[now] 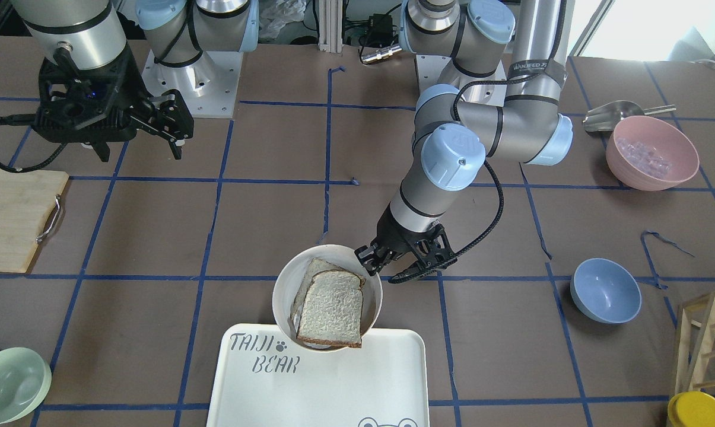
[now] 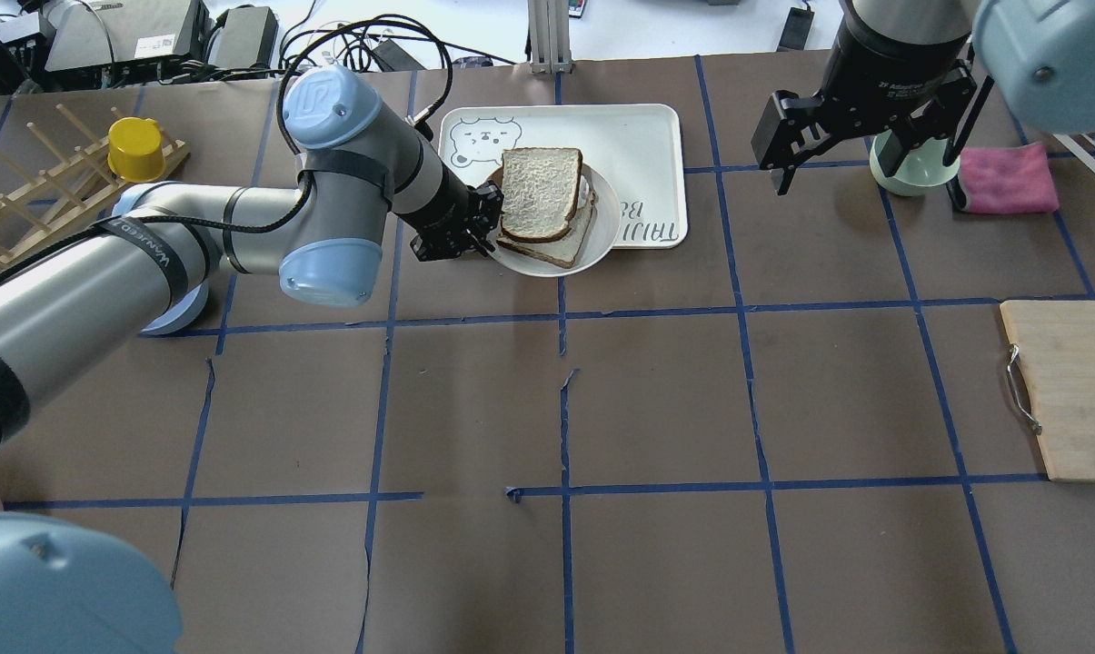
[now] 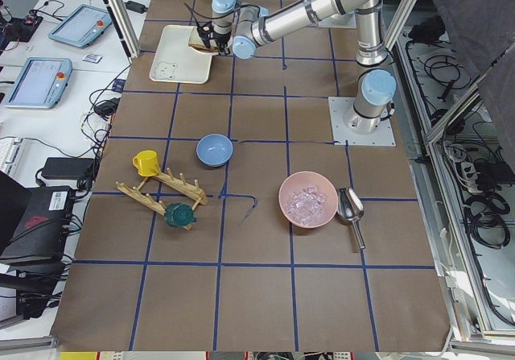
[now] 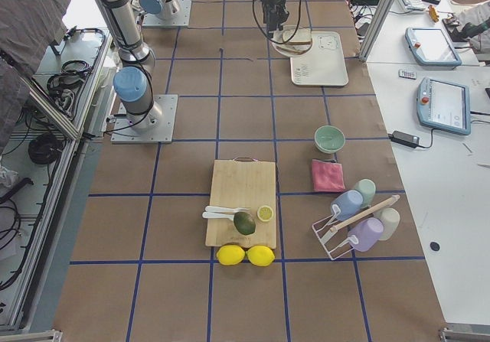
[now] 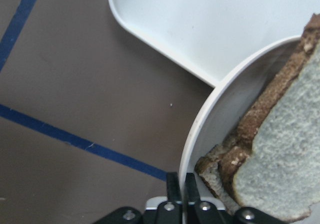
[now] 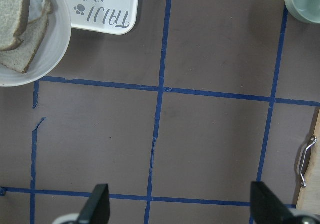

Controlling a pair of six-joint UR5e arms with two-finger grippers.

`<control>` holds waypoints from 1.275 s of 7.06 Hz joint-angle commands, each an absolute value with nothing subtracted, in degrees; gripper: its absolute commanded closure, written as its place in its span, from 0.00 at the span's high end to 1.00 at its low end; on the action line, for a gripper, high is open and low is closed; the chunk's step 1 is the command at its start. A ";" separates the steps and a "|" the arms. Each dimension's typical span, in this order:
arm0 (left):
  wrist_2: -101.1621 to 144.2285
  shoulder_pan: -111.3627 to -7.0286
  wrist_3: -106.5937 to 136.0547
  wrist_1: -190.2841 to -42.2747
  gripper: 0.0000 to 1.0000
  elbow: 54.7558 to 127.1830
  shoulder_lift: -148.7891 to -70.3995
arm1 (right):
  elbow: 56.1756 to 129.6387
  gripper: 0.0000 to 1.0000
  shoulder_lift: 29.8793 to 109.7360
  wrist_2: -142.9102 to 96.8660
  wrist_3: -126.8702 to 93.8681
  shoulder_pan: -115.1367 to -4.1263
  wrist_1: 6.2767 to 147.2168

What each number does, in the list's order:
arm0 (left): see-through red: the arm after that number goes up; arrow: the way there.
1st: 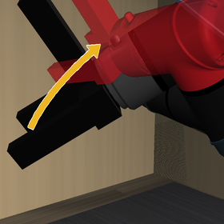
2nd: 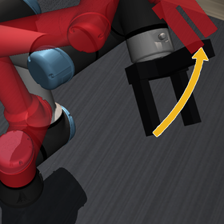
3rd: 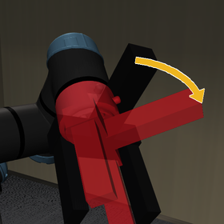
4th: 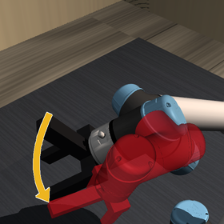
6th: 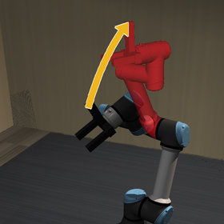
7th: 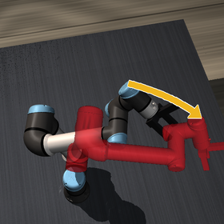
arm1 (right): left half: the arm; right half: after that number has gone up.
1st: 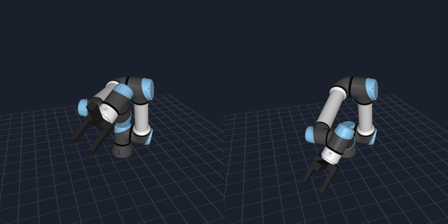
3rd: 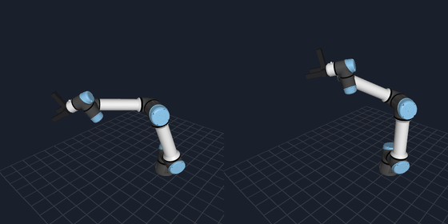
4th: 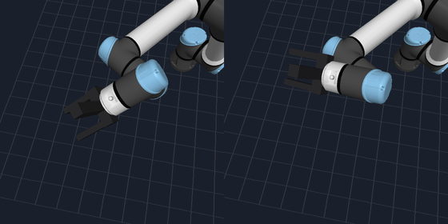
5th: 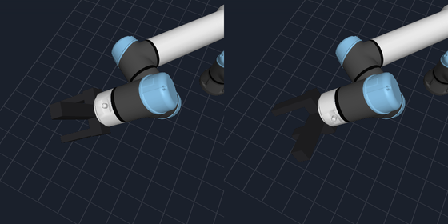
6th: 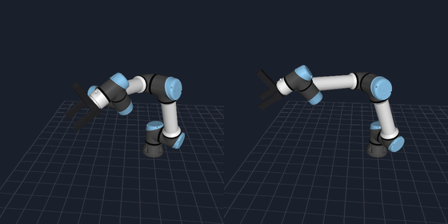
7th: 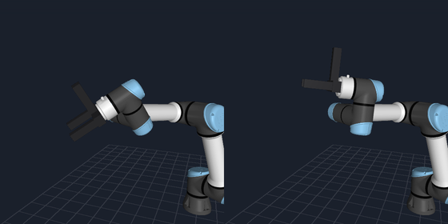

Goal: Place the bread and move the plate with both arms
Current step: 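Slide the plate with the left gripper onto the bear tray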

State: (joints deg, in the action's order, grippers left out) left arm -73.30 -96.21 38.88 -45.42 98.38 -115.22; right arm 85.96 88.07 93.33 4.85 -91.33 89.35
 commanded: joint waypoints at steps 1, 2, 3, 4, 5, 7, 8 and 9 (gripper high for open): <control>-71.54 -95.01 38.93 -45.35 0.00 88.38 -123.80 | 85.96 1.00 88.07 93.34 4.75 -91.32 89.38; -71.63 -95.01 38.94 -45.26 0.00 84.15 -127.67 | 85.96 1.00 88.15 93.25 4.83 -91.41 89.38; -71.80 -94.92 38.94 -45.26 0.00 80.81 -130.58 | 85.96 1.00 88.15 93.25 4.75 -91.41 89.38; -71.81 -94.92 38.94 -45.18 0.00 79.99 -132.17 | 85.96 1.00 88.15 93.25 4.75 -91.41 89.38; -71.98 -94.92 38.94 -45.18 0.00 80.24 -132.97 | 85.96 1.00 88.15 93.25 4.66 -91.41 89.38; -72.07 -94.92 38.24 -45.18 0.99 79.98 -132.99 | 85.96 1.00 88.24 93.08 4.66 -91.41 89.38; -72.42 -95.01 38.23 -45.44 1.00 79.98 -130.89 | 85.96 1.00 88.24 93.16 4.57 -91.41 89.38; -72.51 -95.10 38.15 -46.40 1.00 80.50 -128.00 | 85.96 1.00 88.24 93.16 4.66 -91.41 89.38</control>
